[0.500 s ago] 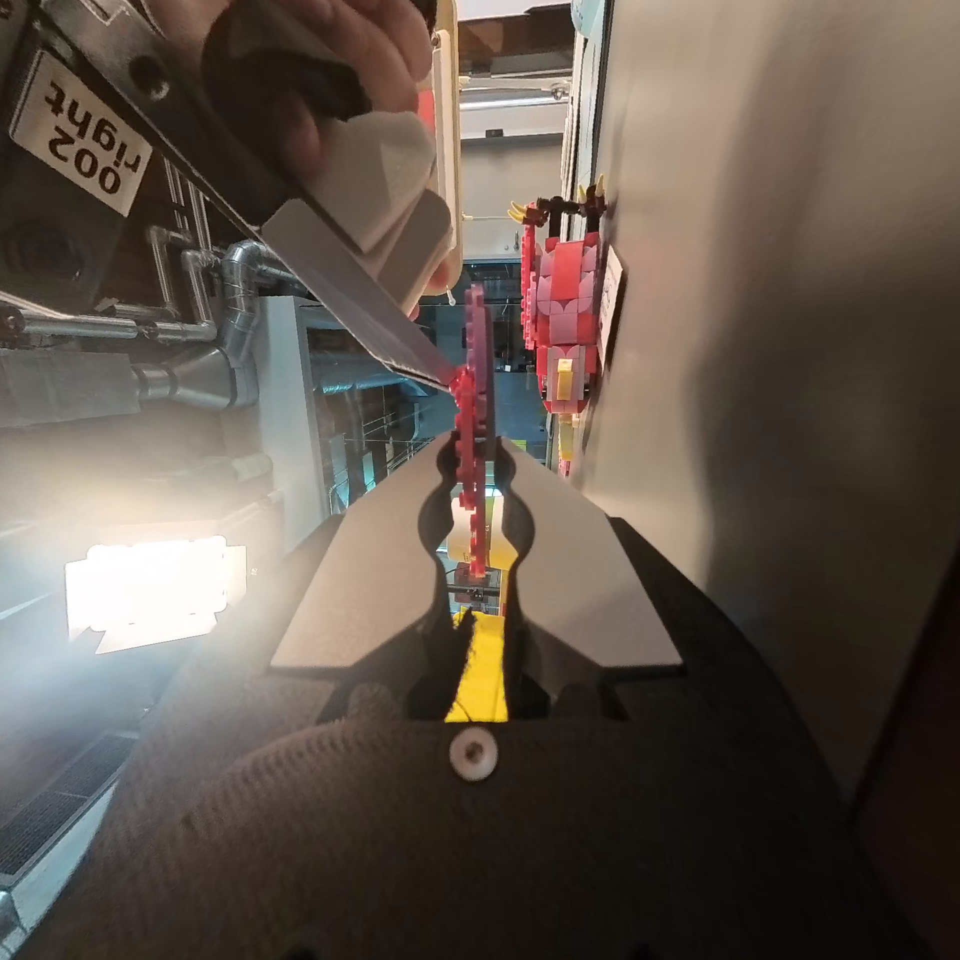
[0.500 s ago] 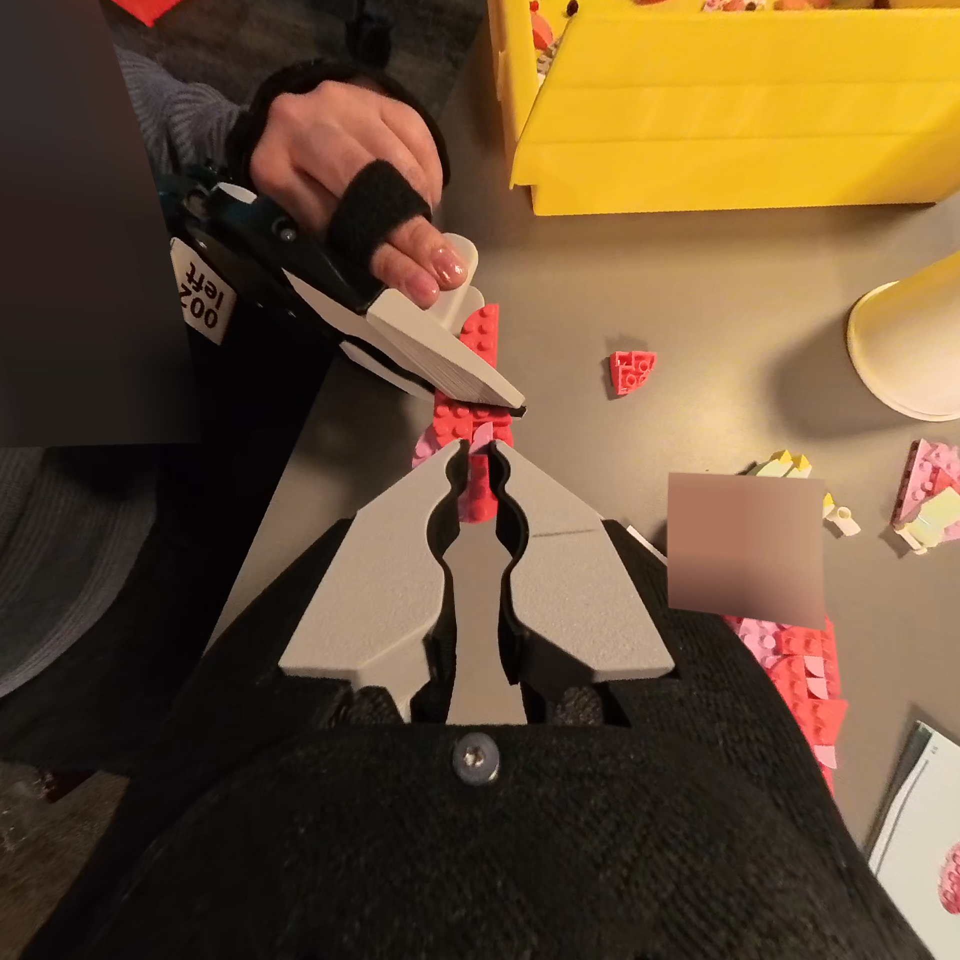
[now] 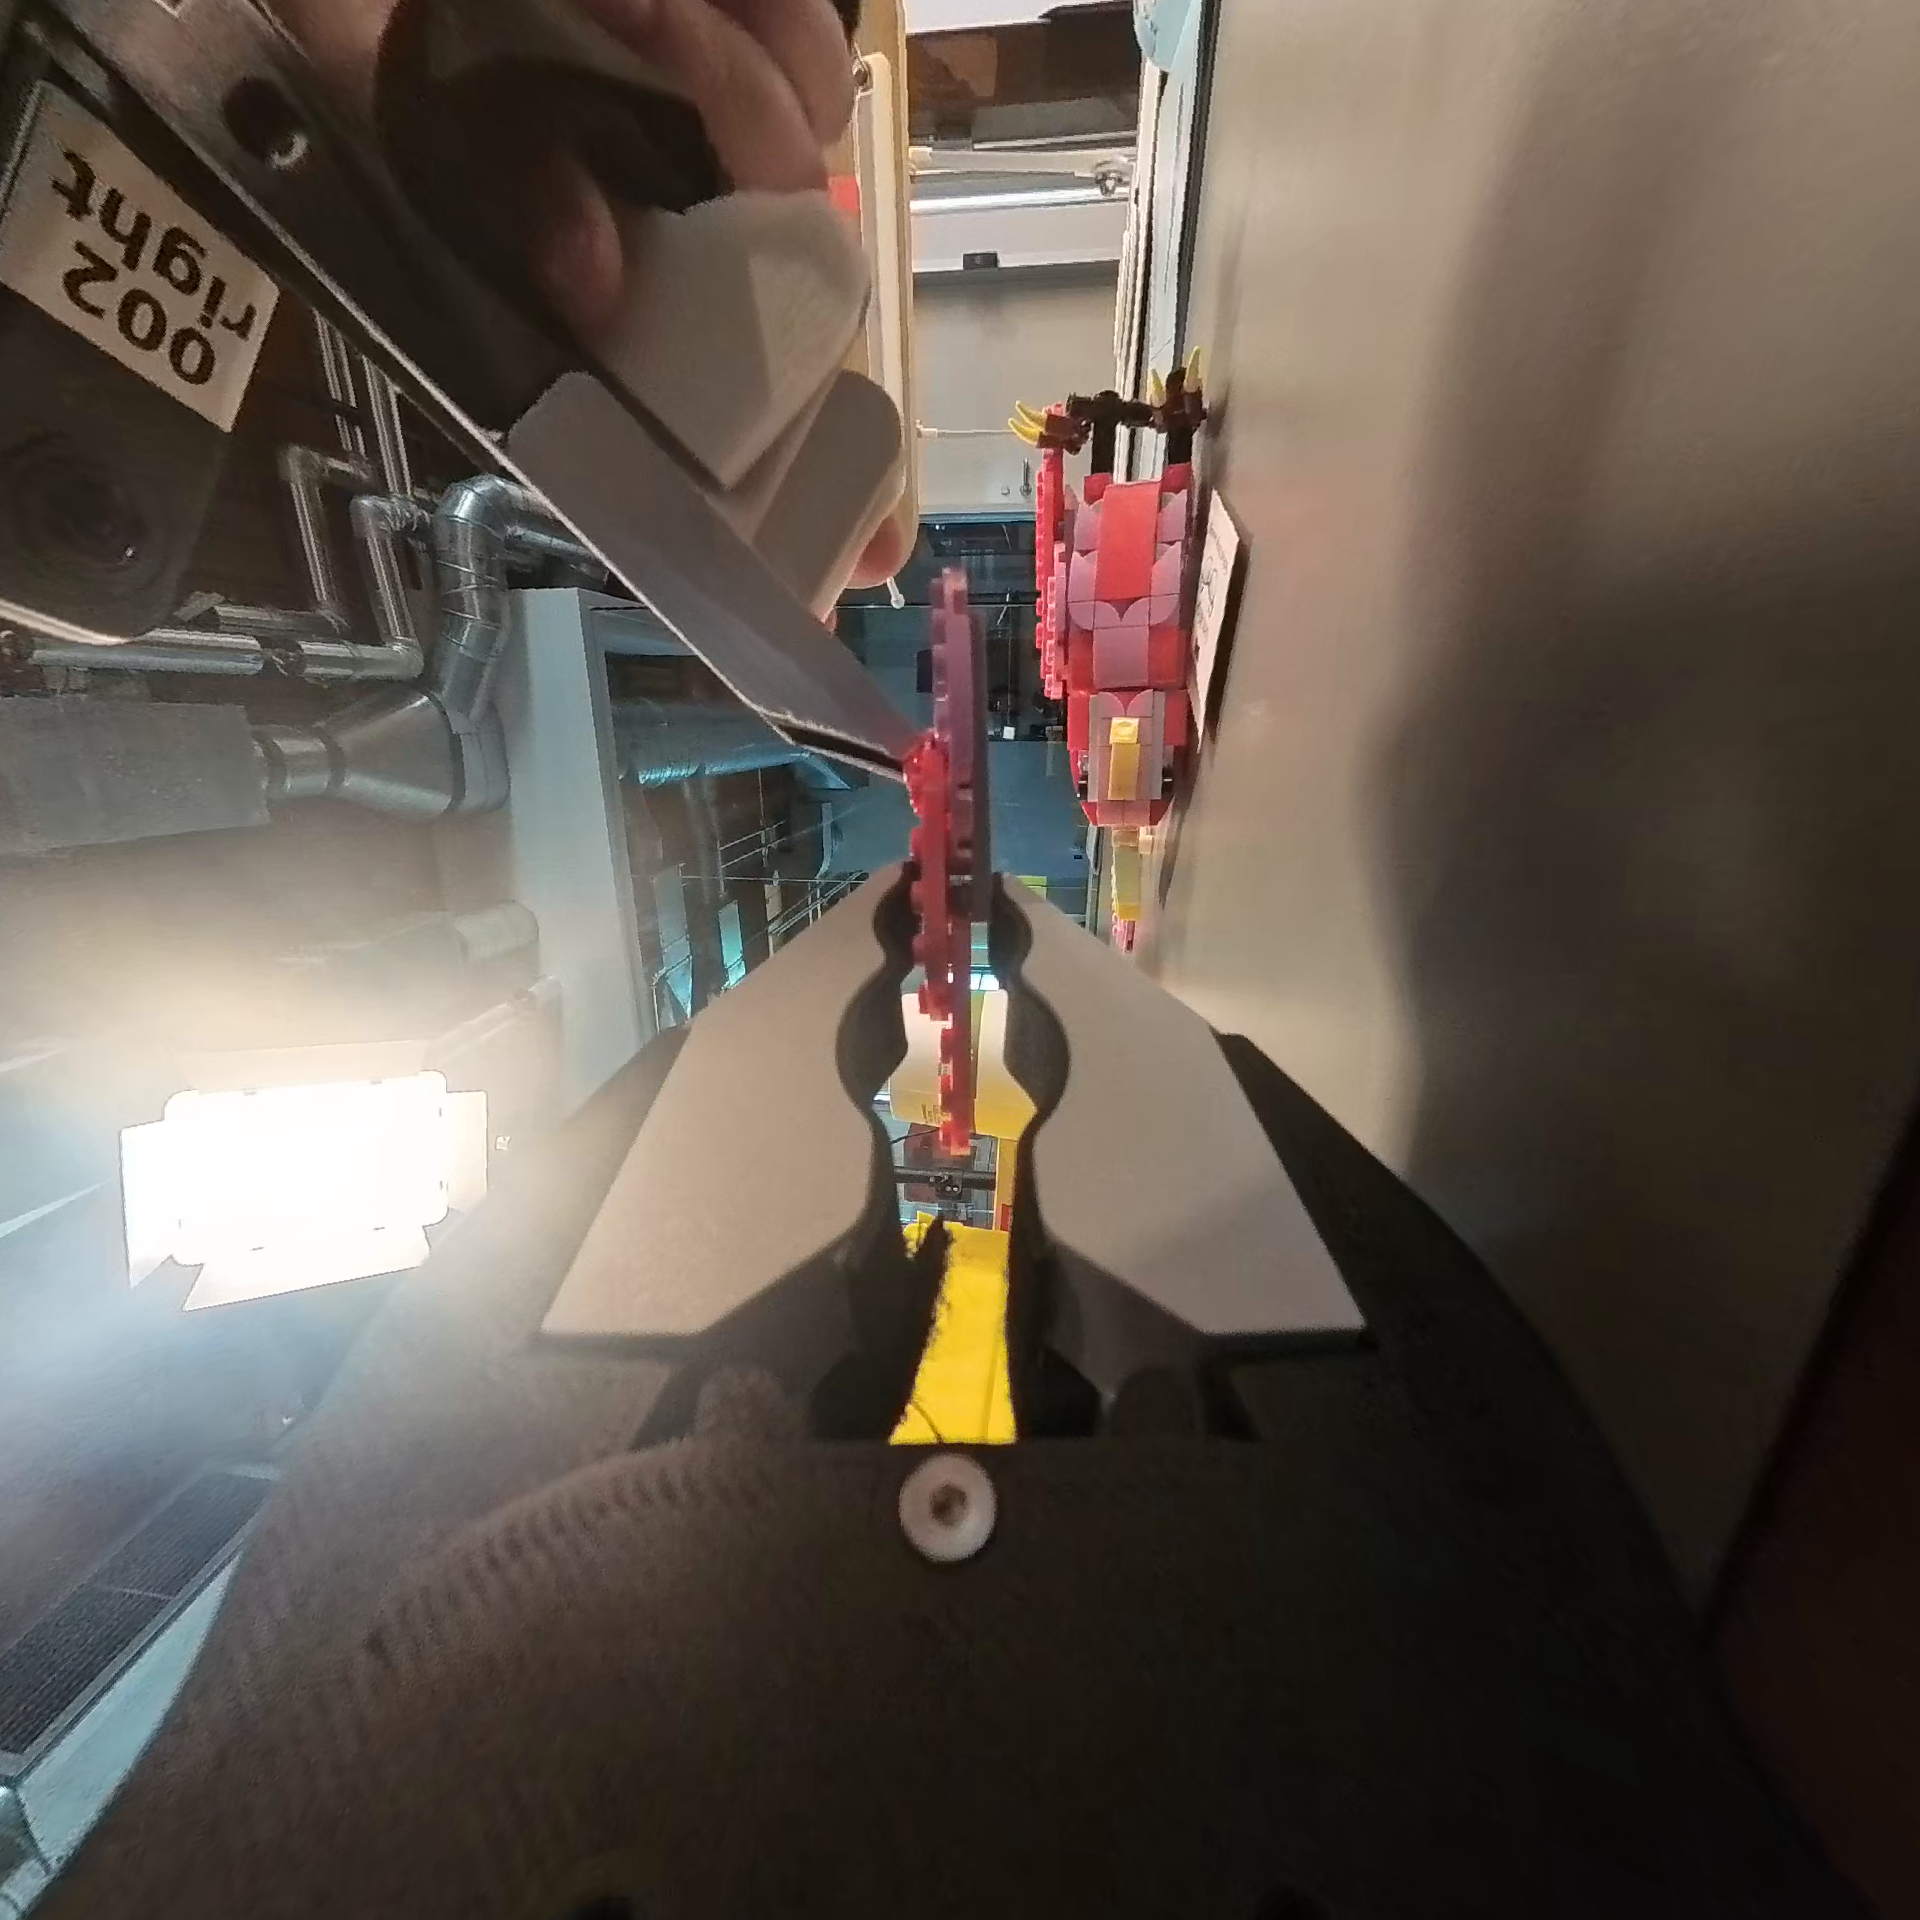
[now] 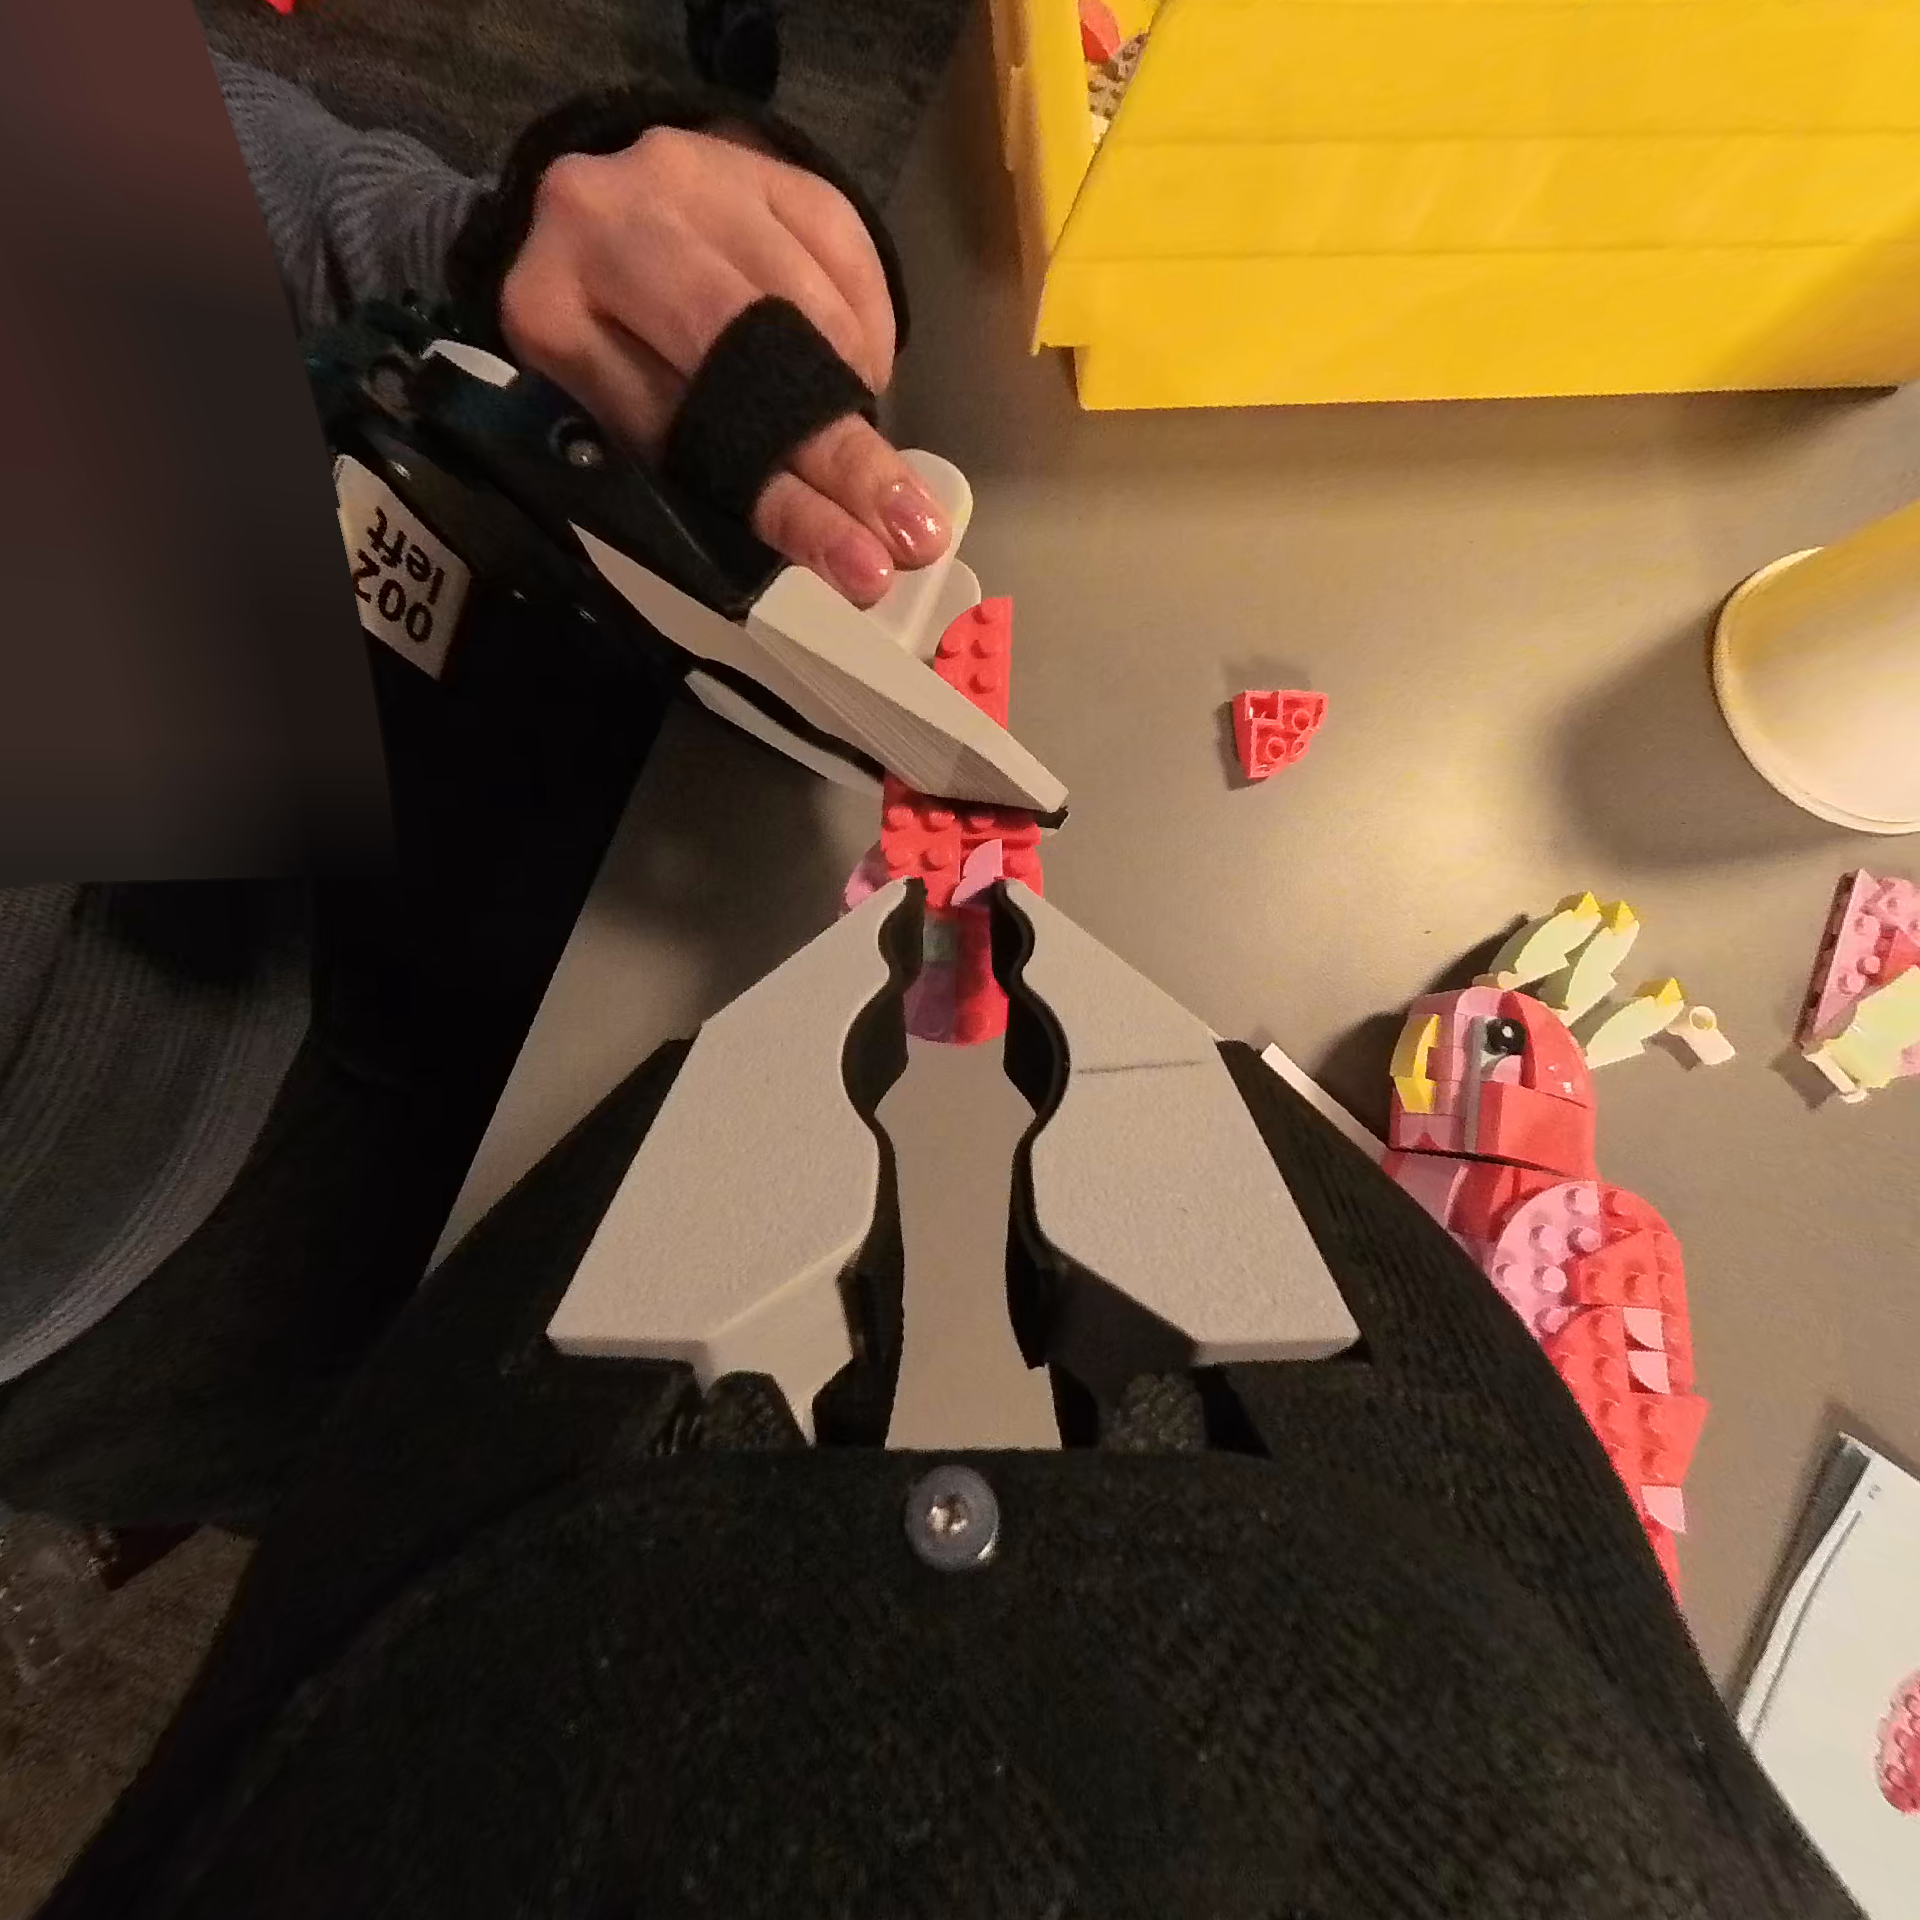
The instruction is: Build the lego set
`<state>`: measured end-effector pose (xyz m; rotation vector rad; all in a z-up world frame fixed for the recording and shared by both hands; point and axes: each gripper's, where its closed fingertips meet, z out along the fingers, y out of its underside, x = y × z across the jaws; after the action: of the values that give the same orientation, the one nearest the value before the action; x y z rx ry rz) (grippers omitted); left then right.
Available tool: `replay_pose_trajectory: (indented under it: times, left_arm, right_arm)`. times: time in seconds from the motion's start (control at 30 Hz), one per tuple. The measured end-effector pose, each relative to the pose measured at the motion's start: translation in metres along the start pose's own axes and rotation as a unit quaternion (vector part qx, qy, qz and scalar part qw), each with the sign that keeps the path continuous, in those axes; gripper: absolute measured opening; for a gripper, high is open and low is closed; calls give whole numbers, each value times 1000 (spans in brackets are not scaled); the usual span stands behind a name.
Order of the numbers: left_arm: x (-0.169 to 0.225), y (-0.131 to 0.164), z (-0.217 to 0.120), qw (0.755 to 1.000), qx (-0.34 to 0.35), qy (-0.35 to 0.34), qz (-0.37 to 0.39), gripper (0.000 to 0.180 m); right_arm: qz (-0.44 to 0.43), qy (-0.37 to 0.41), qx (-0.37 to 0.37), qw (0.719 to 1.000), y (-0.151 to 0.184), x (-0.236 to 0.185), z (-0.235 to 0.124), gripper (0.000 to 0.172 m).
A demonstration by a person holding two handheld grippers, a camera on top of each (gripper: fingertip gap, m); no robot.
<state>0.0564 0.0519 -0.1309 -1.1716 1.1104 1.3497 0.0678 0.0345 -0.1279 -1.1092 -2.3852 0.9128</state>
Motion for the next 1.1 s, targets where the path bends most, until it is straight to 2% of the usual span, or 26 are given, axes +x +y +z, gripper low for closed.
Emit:
replay_pose_trajectory:
  times: [0.3,0.43,0.57,0.73,0.87,1.1]
  left_arm:
    - [2,1,0,1000,-4,3,-2,11]
    - [4,4,1,1000,-11,11,-8,11]
    - [9,11,3,999,-29,29,-20,11]
    - [12,12,6,998,-33,42,-33,11]
    - [11,10,6,998,-31,45,-39,10]
    - [11,11,6,998,-29,48,-40,11]
  right_arm:
    - [-7,2,-12,1000,3,-2,0,16]
    - [-22,26,16,999,-5,-2,-5,33]
    - [-147,118,56,980,-15,-9,-7,58]
    - [-275,247,-36,928,10,-7,17,88]
    - [-313,316,-51,894,17,5,21,73]
    - [-346,346,-60,870,16,11,18,47]
